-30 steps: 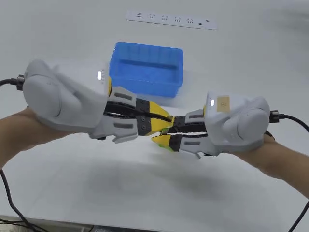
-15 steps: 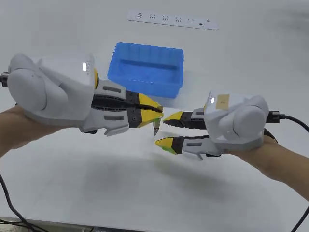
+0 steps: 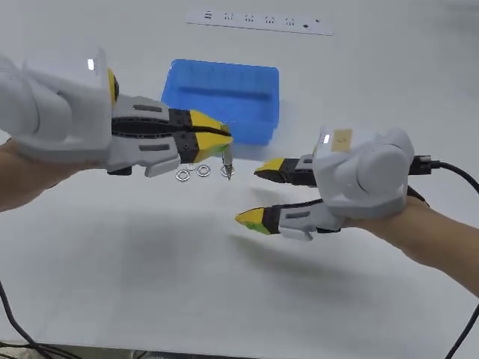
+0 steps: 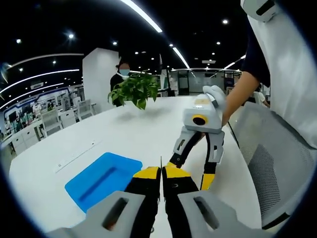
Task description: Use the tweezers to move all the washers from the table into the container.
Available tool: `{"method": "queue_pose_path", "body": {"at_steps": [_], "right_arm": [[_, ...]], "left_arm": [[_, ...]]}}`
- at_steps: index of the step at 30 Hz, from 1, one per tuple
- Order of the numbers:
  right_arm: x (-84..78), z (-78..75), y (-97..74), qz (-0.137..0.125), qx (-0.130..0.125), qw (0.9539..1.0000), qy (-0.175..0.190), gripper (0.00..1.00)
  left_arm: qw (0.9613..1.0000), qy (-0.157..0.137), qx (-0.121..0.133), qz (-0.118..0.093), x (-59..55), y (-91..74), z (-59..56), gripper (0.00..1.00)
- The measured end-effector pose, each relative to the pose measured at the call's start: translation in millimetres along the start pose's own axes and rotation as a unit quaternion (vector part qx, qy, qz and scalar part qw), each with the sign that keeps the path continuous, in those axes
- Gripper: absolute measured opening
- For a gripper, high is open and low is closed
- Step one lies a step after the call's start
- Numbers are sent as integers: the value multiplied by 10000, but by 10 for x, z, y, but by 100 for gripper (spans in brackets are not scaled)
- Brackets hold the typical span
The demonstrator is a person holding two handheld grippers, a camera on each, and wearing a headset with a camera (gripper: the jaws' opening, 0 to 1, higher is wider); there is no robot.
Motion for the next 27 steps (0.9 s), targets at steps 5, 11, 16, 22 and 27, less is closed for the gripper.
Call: {"method": "queue_pose_path", "body": {"at_steps": [5,11,16,22,27], "right_arm": [[2,-2,23,-82,95,9999,-19,52],[0,6,56,-119,158,9998,45,53],[1,3,74,-163,188,9996,95,52],[-8,11,94,-170,228,9995,131,51],[-7,-6,103,-190,210,9995,163,50]], "left_arm": [[10000,66,-35,41,-27,29,14,5],[9996,228,-60,123,-59,41,27,5],[9994,293,-107,146,-68,68,30,5],[9994,295,-112,126,-55,84,37,5],[9990,381,-117,225,-48,49,49,5]]}}
Point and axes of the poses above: the centre of the closed fingertips' face, and the gripper's own axes: y roughly forward along the fingers, z roughly to its left, x roughly out of its top, the point moved 9 cm from there along -y, roughly backward along the fingers, and after that the axes turned 12 degrees about -y, right-handed, at the moved point
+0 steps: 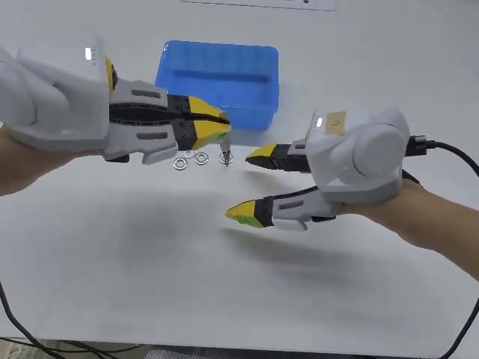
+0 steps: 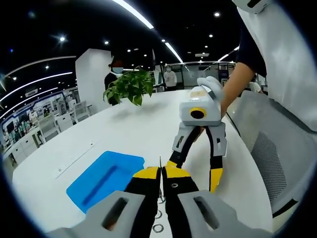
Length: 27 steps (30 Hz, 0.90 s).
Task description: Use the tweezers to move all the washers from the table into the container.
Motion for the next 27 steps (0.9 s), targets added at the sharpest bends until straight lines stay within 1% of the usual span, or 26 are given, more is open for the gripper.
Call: {"method": "queue_pose_path", "body": {"at_steps": [5,10,15,17,18,19,21,25,27], "right_arm": [[11,3,13,-28,-27,10000,53,50],[21,12,26,-61,-26,9999,86,49],[60,-50,60,-74,-40,10000,40,48],[76,-94,84,-56,-32,10000,-15,46],[85,-119,98,-42,-26,10000,-48,45],[92,-136,108,-43,-20,10000,-52,44],[108,-172,132,-55,8,10000,-40,41],[142,-239,170,-99,42,9999,-107,35],[151,-290,192,-146,56,9998,-119,30]], "left_arm": [[9999,-55,-63,61,-7,-29,-4,5],[9998,-66,-97,139,5,-24,-10,5],[9996,-34,-143,233,23,-7,-18,5],[9995,-52,-178,264,23,-1,-25,5],[9990,-22,-254,377,25,4,-43,5],[9985,96,-261,474,33,4,-44,5],[9982,69,-271,522,42,3,-41,5],[9985,-42,-153,523,34,-20,-2,5],[9984,-89,-161,526,34,-18,1,5]]}}
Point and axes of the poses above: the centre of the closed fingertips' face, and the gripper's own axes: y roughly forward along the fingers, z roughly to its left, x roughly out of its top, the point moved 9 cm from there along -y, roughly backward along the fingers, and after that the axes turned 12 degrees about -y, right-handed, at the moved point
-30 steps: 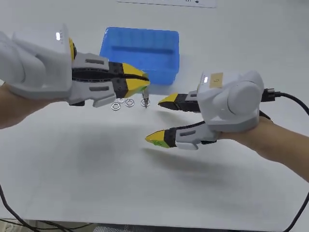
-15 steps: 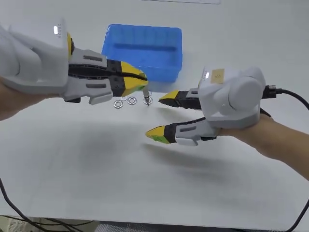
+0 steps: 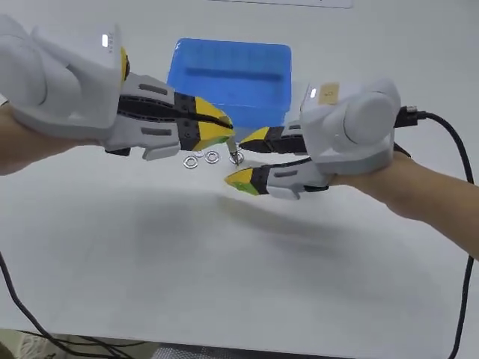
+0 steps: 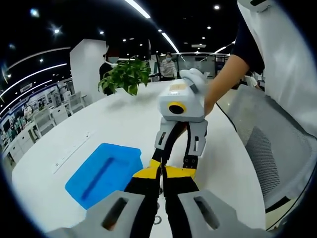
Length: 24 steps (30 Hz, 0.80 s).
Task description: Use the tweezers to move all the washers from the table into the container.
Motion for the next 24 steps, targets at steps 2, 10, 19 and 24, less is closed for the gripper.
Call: {"method": "queue_pose_path", "body": {"at_steps": [2,10,19,24], "right_arm": [[1,-25,15,-7,28,10000,-13,28],[56,-67,10,-87,286,9991,-299,16],[65,-90,11,51,394,9970,-665,11],[83,-56,10,139,324,9950,-939,10]], "left_arm": [[10000,-14,-13,-1,2,6,-3,5],[10000,22,-87,29,42,70,-25,5],[9999,13,-141,38,37,82,-33,6],[9998,81,-157,80,28,70,-59,6]]}}
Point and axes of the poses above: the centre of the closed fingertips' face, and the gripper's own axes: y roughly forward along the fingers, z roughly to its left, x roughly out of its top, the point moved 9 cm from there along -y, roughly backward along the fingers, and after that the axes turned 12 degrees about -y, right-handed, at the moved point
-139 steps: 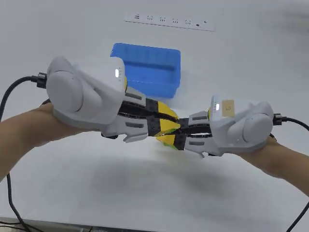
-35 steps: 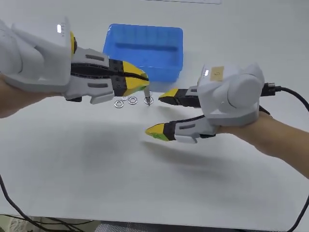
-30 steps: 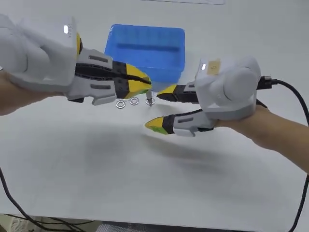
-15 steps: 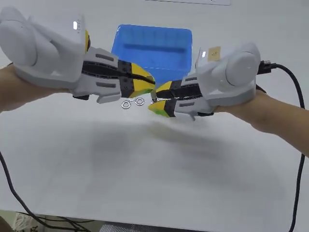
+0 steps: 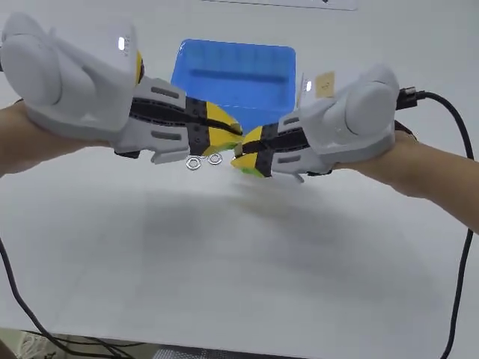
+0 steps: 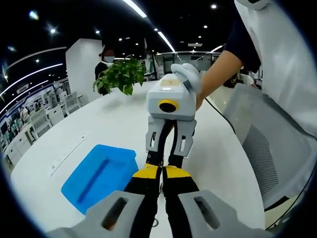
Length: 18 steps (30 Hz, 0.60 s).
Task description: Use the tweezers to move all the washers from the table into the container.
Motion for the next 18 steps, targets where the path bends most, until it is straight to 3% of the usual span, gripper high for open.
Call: {"method": "queue_pose_path", "body": {"at_steps": [3,10,18], "right_arm": [[1,-1,2,18,-77,10000,3,10],[39,56,-24,45,14,10000,-61,9],[137,68,-89,51,-23,9999,-150,9]], "left_arm": [[10000,-25,79,-23,-9,-17,12,6],[10000,22,91,-26,-19,-75,-26,6],[9997,-19,157,-198,2,-161,-32,6]]}}
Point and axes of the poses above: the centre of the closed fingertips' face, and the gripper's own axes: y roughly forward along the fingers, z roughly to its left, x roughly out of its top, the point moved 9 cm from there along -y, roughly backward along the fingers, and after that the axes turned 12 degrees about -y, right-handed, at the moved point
